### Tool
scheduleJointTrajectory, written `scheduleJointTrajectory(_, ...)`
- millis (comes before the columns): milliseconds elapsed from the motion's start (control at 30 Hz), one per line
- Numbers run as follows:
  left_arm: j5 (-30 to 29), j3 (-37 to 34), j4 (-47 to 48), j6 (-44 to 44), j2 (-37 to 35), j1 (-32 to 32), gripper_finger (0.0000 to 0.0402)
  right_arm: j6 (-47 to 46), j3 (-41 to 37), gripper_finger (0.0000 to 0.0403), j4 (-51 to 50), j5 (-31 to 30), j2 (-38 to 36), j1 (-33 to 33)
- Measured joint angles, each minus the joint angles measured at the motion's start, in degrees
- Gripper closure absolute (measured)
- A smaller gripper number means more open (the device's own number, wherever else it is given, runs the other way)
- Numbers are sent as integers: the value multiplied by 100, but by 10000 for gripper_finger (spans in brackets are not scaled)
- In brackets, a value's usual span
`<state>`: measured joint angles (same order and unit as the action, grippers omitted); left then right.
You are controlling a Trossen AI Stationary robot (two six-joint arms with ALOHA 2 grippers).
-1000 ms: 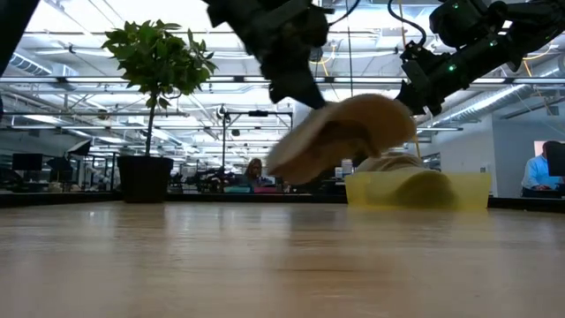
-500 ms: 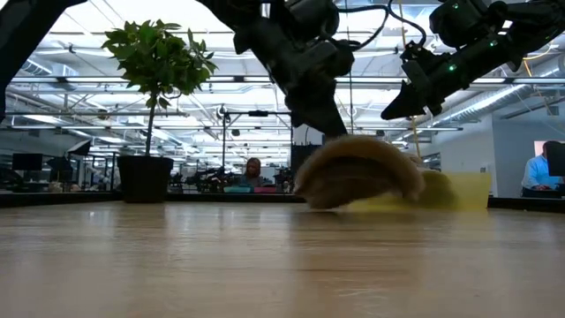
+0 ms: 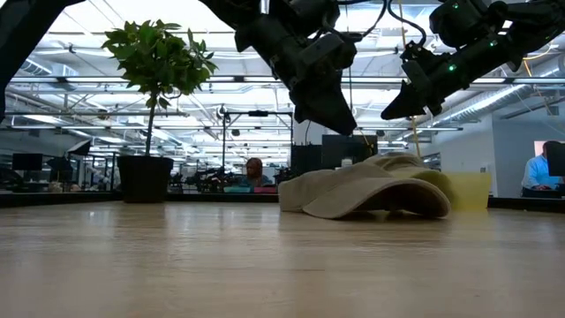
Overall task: Pick & Place hat
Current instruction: Put the brown cap into the yellow bin
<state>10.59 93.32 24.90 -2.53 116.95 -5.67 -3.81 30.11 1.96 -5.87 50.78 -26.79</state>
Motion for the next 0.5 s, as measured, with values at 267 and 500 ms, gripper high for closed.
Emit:
scheduleJointTrajectory(267, -11, 0, 84, 9, -200, 2, 244, 2, 0, 399, 0, 0, 0, 0)
scheduleJointTrajectory(500, -68, -15, 98, -11, -361, 53, 255, 0, 0, 399, 2, -1, 0, 0)
